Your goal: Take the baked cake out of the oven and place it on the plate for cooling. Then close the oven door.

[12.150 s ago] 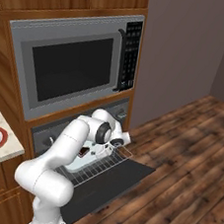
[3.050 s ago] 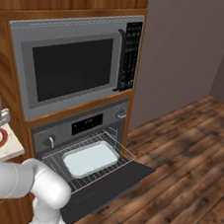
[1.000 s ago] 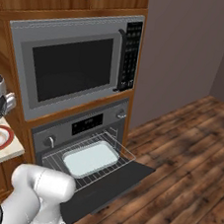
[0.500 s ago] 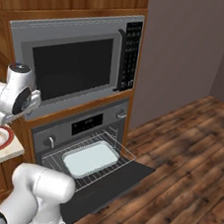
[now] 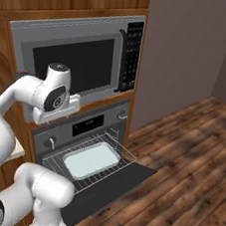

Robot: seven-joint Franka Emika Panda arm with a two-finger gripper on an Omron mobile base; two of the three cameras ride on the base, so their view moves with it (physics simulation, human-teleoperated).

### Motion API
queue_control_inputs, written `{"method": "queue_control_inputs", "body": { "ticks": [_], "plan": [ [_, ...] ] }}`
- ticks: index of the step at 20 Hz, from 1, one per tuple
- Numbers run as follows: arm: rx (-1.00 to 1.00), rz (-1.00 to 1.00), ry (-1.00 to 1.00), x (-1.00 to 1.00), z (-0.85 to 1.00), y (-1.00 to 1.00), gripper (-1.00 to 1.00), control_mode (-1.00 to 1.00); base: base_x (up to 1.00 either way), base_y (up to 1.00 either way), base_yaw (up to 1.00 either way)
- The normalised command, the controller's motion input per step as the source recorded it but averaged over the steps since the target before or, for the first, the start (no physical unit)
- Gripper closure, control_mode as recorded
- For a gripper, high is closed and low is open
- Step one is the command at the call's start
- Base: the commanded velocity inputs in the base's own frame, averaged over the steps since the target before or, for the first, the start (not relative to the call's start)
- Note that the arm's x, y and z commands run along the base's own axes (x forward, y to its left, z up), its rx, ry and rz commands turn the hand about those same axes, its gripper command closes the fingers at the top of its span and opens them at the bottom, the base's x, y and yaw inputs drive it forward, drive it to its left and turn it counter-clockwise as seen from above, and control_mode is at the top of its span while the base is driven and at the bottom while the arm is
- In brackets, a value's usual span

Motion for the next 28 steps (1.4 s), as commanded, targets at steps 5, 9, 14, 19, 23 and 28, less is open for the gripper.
{"method": "queue_control_inputs", "body": {
  "ticks": [5,9,14,19,23,28],
  "plan": [
    [-0.17,-0.43,-0.05,0.64,-0.27,-0.67,-1.00,-1.00,0.00,0.00,0.00],
    [-0.15,-0.40,-0.11,0.81,-0.66,-0.44,-1.00,-1.00,0.00,0.00,0.00],
    [-0.03,-0.31,-0.08,0.64,-0.93,-0.38,-1.00,-1.00,0.00,0.00,0.00],
    [0.04,-0.16,0.00,0.12,-0.53,-0.43,-1.00,-1.00,0.00,0.00,0.00],
    [0.08,-0.04,0.00,0.06,-0.41,-0.27,-1.00,-1.00,0.00,0.00,0.00],
    [0.08,-0.01,0.02,0.03,-0.42,-0.27,-1.00,-1.00,0.00,0.00,0.00]
  ]
}}
